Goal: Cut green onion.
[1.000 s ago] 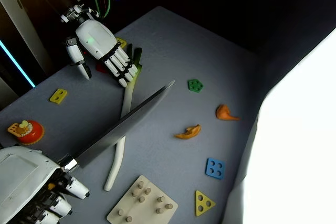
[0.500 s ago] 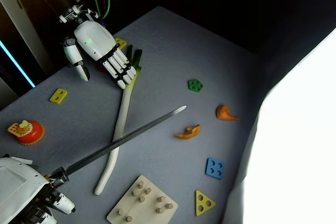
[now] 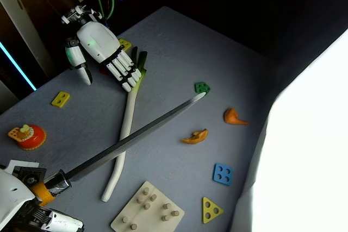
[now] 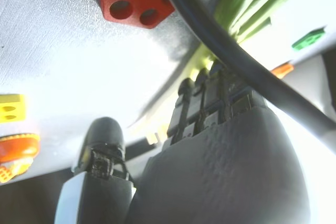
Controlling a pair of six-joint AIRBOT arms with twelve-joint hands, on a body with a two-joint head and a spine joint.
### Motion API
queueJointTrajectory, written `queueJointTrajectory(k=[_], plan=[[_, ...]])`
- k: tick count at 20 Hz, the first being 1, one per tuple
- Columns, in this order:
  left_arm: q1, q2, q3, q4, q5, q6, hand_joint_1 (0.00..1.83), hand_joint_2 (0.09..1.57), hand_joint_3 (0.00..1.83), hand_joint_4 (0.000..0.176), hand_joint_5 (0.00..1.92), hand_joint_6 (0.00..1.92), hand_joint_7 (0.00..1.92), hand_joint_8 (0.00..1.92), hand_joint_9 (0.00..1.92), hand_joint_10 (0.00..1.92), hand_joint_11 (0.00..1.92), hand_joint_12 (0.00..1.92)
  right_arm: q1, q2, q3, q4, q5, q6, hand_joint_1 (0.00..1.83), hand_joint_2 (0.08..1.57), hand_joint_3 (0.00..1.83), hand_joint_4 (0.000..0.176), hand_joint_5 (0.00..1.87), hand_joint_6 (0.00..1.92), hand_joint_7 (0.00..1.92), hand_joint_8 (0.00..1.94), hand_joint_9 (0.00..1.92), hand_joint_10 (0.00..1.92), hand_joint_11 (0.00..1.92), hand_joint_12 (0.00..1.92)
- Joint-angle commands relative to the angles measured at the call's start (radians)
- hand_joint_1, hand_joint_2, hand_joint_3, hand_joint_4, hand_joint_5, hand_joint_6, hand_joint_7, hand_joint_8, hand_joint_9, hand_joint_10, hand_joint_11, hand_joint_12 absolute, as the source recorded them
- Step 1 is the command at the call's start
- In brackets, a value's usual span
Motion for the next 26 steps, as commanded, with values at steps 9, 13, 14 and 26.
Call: queueJointTrajectory(k=[9, 13, 14, 26], plan=[[0.004, 0.001, 0.004, 0.046, -0.010, -0.006, 0.16, 1.39, 0.00, 0.000, 0.04, 0.01, 0.02, 0.00, 0.02, 0.00, 0.01, 0.01, 0.044, -0.034, 0.226, -0.169, 0.102, 0.226, 1.55, 0.79, 0.77, 0.176, 1.28, 1.92, 1.56, 1.94, 1.61, 1.92, 1.62, 1.92], [0.003, 0.002, 0.004, 0.055, -0.011, -0.006, 0.12, 1.38, 0.00, 0.000, 0.06, 0.01, 0.04, 0.01, 0.01, 0.00, 0.00, 0.01, 0.030, -0.077, 0.299, -0.169, 0.088, 0.235, 1.55, 0.84, 0.69, 0.176, 1.29, 1.92, 1.55, 1.94, 1.60, 1.92, 1.63, 1.92], [0.002, 0.004, 0.004, 0.060, -0.016, -0.006, 0.11, 1.38, 0.00, 0.000, 0.05, 0.00, 0.02, 0.00, 0.01, 0.00, 0.00, 0.00, 0.024, -0.094, 0.323, -0.169, 0.086, 0.238, 1.54, 0.85, 0.69, 0.176, 1.31, 1.92, 1.56, 1.94, 1.63, 1.92, 1.65, 1.92], [-0.075, 0.075, 0.029, 0.090, -0.106, 0.056, 0.13, 1.39, 0.00, 0.000, 0.02, 0.01, 0.01, 0.00, 0.00, 0.00, 0.00, 0.00, -0.013, -0.267, 0.639, -0.287, 0.083, 0.385, 1.57, 0.80, 0.77, 0.176, 1.35, 1.92, 1.57, 1.94, 1.63, 1.92, 1.67, 1.92]])
